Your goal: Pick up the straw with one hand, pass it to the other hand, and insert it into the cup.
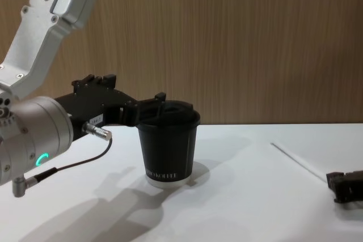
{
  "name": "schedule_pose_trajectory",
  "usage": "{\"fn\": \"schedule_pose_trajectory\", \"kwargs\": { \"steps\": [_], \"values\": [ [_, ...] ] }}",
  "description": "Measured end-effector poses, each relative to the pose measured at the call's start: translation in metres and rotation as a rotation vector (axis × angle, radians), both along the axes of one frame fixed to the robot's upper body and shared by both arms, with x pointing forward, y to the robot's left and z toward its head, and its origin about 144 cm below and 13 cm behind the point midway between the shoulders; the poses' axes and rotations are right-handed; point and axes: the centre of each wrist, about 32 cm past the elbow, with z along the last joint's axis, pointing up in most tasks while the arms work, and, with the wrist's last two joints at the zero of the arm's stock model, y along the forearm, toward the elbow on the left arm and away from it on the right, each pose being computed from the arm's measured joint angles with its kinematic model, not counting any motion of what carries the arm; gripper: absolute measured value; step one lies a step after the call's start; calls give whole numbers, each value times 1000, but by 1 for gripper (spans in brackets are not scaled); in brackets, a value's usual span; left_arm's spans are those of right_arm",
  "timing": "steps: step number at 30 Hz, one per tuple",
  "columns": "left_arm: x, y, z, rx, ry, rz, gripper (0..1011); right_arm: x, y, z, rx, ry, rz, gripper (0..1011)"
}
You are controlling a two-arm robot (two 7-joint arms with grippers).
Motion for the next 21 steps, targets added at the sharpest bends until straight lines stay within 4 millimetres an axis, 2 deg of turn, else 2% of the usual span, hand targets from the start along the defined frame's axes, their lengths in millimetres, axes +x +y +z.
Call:
{"fn": "schedule_pose_trajectory", "kwargs": {
  "steps": [21],
  "values": [
    [0, 0, 0, 0, 0, 0, 1000, 2, -11, 15, 97, -261, 70, 0]
  ]
}}
